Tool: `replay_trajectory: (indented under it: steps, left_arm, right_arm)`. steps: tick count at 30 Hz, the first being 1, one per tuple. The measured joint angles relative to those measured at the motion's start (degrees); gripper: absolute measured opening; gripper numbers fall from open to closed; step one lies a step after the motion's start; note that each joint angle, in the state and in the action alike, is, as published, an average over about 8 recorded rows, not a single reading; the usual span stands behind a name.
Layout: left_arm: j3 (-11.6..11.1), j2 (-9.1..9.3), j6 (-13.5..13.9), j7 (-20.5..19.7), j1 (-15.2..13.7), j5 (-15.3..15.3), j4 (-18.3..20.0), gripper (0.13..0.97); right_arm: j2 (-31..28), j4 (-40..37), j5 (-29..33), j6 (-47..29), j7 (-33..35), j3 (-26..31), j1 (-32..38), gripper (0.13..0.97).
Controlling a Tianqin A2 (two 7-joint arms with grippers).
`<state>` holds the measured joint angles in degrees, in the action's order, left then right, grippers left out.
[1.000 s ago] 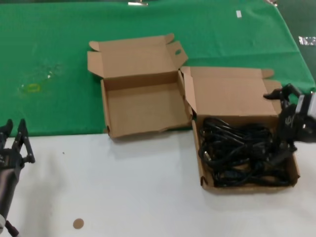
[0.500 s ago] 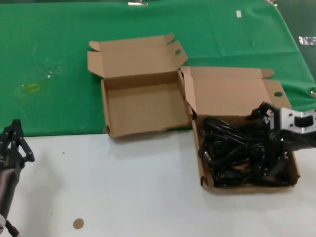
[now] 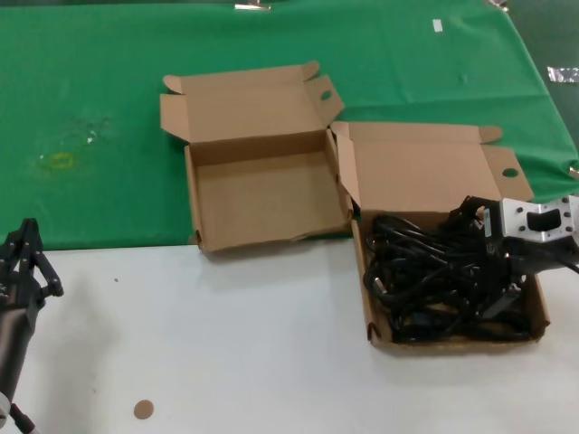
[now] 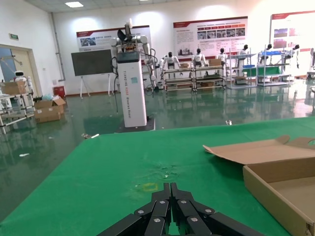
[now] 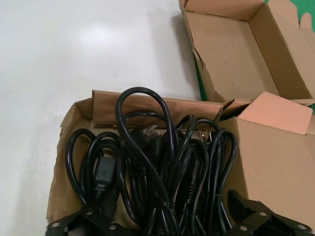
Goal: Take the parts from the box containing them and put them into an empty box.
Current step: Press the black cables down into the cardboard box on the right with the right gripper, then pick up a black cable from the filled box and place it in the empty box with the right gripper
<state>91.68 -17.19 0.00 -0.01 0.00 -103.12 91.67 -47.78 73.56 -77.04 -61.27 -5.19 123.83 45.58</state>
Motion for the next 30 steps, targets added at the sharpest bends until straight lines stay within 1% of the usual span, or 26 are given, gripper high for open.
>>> replay_trajectory:
  steps: [3, 7, 15, 16, 24, 25, 30]
  left_arm:
    - [0.0, 0.00, 0.0, 0.0, 0.0, 0.0, 0.0, 0.152]
    - [0.0, 0.00, 0.0, 0.0, 0.0, 0.0, 0.0, 0.152]
    - [0.0, 0.00, 0.0, 0.0, 0.0, 0.0, 0.0, 0.152]
    - [0.0, 0.00, 0.0, 0.0, 0.0, 0.0, 0.0, 0.152]
    - [0.0, 0.00, 0.0, 0.0, 0.0, 0.0, 0.0, 0.152]
    - [0.0, 0.00, 0.0, 0.0, 0.0, 0.0, 0.0, 0.152]
    - [0.0, 0.00, 0.0, 0.0, 0.0, 0.0, 0.0, 0.152]
  right_arm:
    - [0.2, -0.1, 0.6, -0.5, 0.2, -0.6, -0.2, 0.791]
    - [0.3, 0.2, 1.2, -1.0, 0.2, -1.5, -0.6, 0.791]
    - [0.5, 0.8, 1.9, -1.6, 0.0, -2.9, -1.5, 0.597]
    - [0.5, 0.9, 1.9, -1.6, 0.0, -3.1, -1.6, 0.597]
    - [0.6, 1.5, 2.1, -2.0, 0.0, -4.2, -2.2, 0.380]
    - [0.6, 1.7, 2.1, -2.0, -0.1, -4.3, -2.3, 0.380]
    - [0.4, 2.6, 2.2, -2.5, -0.7, -5.0, -2.3, 0.291]
